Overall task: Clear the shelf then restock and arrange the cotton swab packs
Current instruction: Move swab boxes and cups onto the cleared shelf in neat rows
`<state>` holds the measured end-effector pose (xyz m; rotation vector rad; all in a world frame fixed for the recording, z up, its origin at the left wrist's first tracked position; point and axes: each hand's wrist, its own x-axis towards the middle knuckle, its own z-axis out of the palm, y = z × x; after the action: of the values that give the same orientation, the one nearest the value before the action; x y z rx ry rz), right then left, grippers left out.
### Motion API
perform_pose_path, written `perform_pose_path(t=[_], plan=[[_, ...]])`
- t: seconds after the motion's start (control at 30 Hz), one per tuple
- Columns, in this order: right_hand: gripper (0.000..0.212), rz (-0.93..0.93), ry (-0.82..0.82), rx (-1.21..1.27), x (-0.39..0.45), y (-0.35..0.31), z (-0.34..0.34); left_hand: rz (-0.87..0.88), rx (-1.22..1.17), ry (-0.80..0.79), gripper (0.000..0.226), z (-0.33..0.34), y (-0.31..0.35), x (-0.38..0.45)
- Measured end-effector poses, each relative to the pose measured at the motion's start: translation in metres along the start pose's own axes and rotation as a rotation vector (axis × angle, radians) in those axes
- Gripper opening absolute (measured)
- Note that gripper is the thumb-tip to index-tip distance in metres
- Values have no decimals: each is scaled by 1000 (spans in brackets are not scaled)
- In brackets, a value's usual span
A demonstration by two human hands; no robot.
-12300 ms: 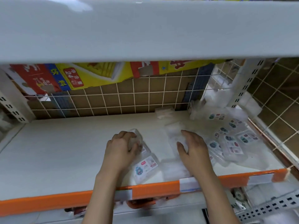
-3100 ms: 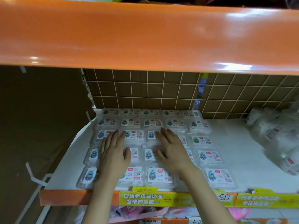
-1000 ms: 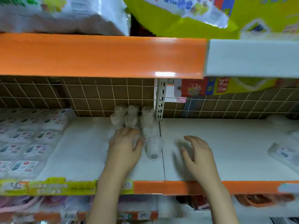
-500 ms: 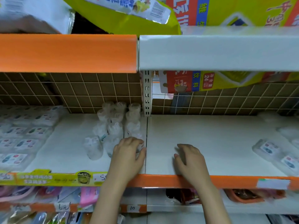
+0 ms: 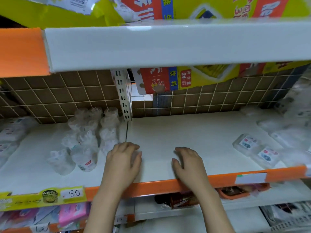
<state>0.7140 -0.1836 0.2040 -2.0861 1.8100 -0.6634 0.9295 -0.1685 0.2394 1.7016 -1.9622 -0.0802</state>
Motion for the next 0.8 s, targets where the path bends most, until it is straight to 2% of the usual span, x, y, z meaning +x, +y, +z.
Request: perform_pose_path(t=[0.27,0.47,0.67,0.8], plan=[[47,-82,31,-19,5,102,-75,-43,-16,-71,45,80,111,17],[49,-52,130,5,3,194,-132,16,-53,-180,54,134,210,25],[36,26,183,14,-4,257,-169,-53,-24,-200,47,154,245,36],[37,47,177,14,-10,283,-181,-112,-4,-219,49,164,264,62]])
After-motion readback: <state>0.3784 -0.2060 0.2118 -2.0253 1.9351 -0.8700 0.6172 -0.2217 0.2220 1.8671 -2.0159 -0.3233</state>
